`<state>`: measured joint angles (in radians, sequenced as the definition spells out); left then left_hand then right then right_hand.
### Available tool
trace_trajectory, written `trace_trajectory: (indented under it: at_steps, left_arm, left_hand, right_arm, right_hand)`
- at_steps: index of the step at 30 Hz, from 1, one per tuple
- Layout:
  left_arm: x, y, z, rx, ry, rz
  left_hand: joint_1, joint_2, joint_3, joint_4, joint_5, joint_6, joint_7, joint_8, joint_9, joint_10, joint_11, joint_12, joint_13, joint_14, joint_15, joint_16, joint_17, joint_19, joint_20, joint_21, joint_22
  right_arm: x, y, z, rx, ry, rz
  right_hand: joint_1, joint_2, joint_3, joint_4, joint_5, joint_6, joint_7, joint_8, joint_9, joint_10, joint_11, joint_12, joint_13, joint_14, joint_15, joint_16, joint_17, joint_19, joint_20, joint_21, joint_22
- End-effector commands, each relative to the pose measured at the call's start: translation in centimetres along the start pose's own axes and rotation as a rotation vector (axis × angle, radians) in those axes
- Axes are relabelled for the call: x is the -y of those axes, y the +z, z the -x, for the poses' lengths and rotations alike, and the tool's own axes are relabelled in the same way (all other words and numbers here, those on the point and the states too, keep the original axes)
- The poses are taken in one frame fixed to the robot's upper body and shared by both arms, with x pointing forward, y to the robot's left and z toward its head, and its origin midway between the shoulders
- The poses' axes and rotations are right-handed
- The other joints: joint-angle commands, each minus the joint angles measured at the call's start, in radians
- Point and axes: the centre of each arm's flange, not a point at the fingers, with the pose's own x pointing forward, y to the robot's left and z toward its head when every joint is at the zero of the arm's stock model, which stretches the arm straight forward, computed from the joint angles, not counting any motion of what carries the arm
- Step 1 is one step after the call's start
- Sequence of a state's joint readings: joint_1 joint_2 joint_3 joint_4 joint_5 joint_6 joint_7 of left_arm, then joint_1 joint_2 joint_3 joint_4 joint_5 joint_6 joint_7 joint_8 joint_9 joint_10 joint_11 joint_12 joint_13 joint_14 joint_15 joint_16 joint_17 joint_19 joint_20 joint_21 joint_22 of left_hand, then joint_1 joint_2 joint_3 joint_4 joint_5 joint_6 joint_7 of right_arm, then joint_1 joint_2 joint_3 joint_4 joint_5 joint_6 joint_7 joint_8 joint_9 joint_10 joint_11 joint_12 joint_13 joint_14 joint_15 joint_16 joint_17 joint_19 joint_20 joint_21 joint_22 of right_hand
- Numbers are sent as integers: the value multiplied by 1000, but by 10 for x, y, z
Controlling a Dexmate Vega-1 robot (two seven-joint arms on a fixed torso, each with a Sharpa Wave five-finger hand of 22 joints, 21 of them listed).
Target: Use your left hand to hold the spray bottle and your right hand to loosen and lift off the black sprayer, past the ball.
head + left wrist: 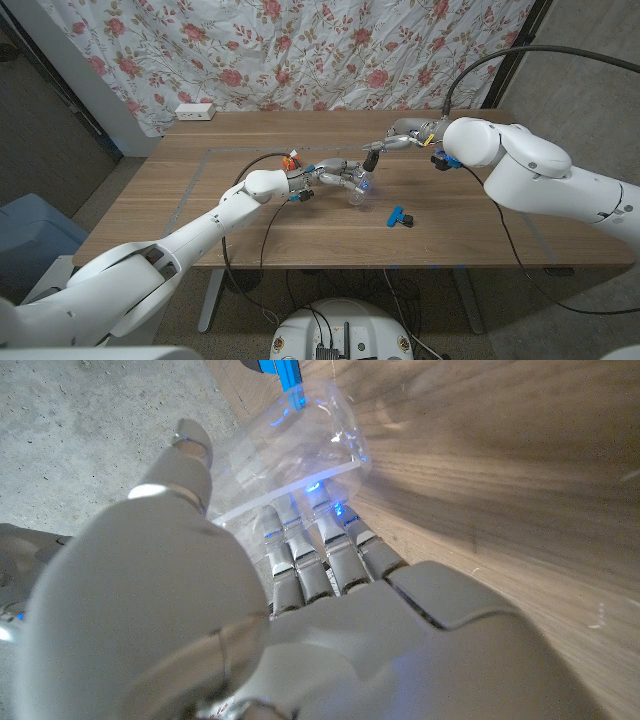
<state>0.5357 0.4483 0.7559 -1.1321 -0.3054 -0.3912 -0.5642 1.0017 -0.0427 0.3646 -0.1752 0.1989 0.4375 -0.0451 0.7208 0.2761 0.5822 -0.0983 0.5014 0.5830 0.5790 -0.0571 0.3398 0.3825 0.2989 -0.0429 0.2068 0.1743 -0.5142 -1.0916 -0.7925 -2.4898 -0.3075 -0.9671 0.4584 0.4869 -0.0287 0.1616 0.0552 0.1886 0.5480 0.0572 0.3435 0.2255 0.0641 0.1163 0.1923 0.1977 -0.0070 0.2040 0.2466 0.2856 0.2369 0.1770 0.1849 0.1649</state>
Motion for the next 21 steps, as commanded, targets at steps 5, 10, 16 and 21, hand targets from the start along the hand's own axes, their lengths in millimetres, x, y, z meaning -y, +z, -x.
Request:
trace_trajectory:
  at_steps: [5,10,16,21]
  left_arm:
    - [0,-1,0,-4,2,1]
    - [1,-1,-2,-1,-2,5]
    - [1,-1,-3,-2,-7,2]
    - [1,0,-3,-1,-13,-1]
  left_hand:
    - [4,143,14,7,6,27,-19,82,0,67,-64,6,10,9,-131,0,6,10,-40,-2,4]
    - [1,147,14,10,6,22,-20,82,0,65,-66,4,11,7,-131,-2,6,10,-39,-2,4]
    - [2,146,15,7,6,25,-19,85,-1,68,-65,4,12,10,-130,-2,6,10,-40,-2,4]
    - [2,146,15,7,6,24,-18,86,-2,69,-67,4,13,10,-129,-2,6,10,-40,-2,4]
  right_arm:
    - [-2,5,-9,-12,31,26]
    - [-3,6,-10,-13,39,36]
    - [-4,7,-10,-19,42,45]
    - [-3,8,-9,-14,43,51]
  right_hand:
    - [12,11,8,-19,6,-10,7,-9,4,-4,10,2,1,0,9,-3,0,-2,3,3,5]
    - [34,23,23,-36,15,-21,4,-15,7,-8,10,3,1,3,7,-5,-2,1,1,4,4]
    - [59,33,38,-56,24,-21,2,-15,9,-8,8,5,1,5,5,-6,-4,3,1,4,4]
    - [92,43,56,-84,36,-30,-3,-20,11,-9,5,7,1,8,5,-8,-8,2,1,3,3]
